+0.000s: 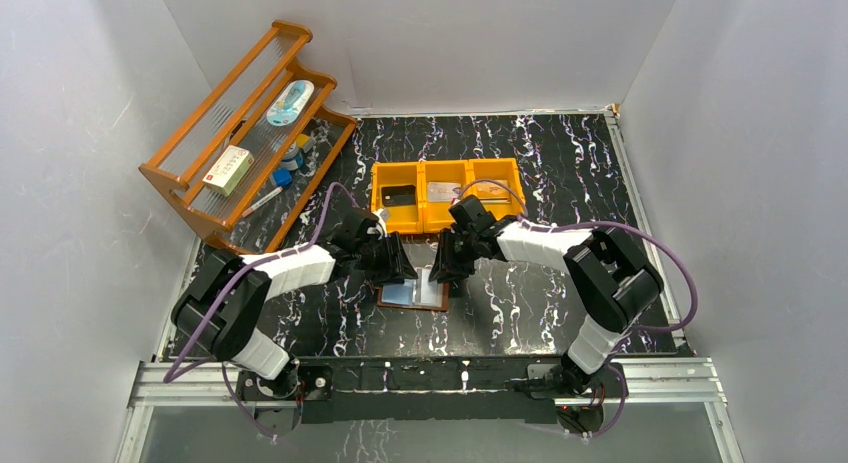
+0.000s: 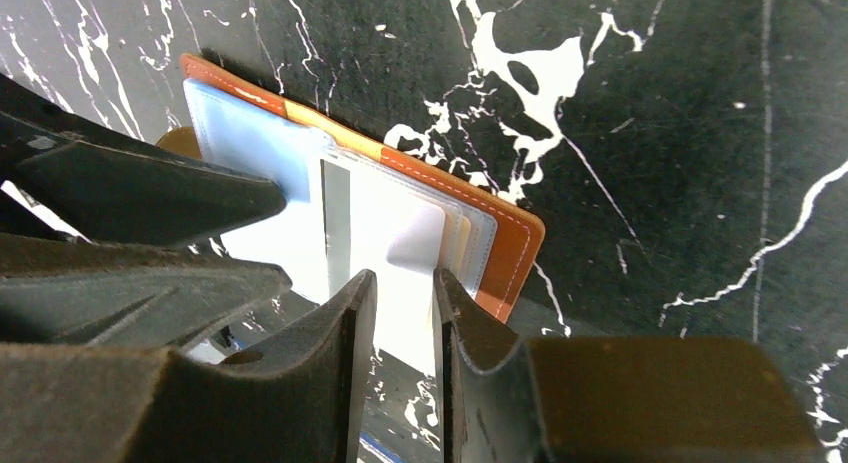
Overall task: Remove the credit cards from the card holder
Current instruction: Remove the credit card from the card holder.
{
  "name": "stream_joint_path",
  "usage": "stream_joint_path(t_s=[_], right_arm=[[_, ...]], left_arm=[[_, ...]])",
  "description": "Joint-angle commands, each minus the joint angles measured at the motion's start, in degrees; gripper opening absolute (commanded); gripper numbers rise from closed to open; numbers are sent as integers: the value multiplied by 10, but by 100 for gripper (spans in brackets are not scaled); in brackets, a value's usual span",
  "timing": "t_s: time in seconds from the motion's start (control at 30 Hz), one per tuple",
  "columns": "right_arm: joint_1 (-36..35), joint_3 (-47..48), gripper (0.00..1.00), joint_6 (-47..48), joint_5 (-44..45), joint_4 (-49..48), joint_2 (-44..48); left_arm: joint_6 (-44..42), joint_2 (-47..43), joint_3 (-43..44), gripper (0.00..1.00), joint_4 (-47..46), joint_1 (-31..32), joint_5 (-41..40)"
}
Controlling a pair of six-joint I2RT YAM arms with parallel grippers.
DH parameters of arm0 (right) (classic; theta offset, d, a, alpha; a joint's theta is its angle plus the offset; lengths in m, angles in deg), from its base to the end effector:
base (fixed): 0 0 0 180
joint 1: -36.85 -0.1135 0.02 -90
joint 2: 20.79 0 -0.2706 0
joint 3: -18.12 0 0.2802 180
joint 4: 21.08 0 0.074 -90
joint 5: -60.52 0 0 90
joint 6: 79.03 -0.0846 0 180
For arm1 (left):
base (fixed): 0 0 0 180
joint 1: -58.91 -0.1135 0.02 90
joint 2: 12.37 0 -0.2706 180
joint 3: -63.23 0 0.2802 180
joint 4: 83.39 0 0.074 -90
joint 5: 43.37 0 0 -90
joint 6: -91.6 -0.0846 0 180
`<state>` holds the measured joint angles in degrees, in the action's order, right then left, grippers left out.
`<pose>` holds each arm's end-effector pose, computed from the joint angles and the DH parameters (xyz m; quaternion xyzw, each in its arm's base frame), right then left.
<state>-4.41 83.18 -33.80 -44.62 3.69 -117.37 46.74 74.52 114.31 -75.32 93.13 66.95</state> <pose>0.2683 0.2647 0.1063 -0.0091 0.9494 0.2883 0.1241 0.2672 -0.2172 0.1135 -0.0174 0.9081 -0.3711 0.1931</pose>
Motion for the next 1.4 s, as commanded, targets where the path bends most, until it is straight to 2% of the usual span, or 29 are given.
stream_joint_path(t_s=[0.0, 0.23, 0.33, 0.53, 0.67, 0.7, 0.8, 0.93, 1.03, 1.17, 1.37], right_arm=[[-1, -10, 36, -11, 4, -4, -23], [3, -36, 30, -37, -13, -39, -28], [4, -43, 29, -37, -10, -41, -28], [4, -50, 28, -49, -21, -46, -56], [4, -58, 27, -50, -26, -55, -56], [4, -58, 27, -49, -26, -54, -56], [4, -57, 27, -44, -14, -46, -52], [13, -46, 28, -16, 23, -3, -37], [21, -34, 34, 22, 41, 24, -12], [21, -13, 35, 56, 21, 43, -26], [21, -6, 35, 58, 25, 49, -21]], left_arm=[[-6, 11, 17, 45, -11, -2, 49], [19, 54, 0, 45, -29, 4, 62], [55, 76, -27, 44, -86, 7, 72], [169, 113, -109, 25, -268, 8, 103], [192, 129, -108, 5, -317, 9, 120], [190, 124, -106, 0, -317, 9, 118], [170, 101, -91, 0, -263, 9, 96], [114, 33, -66, 0, -131, 9, 26], [81, -6, -50, 0, -53, 9, -26], [64, -18, -45, 0, -30, 9, -36], [51, -38, -45, 0, -17, 8, -43]])
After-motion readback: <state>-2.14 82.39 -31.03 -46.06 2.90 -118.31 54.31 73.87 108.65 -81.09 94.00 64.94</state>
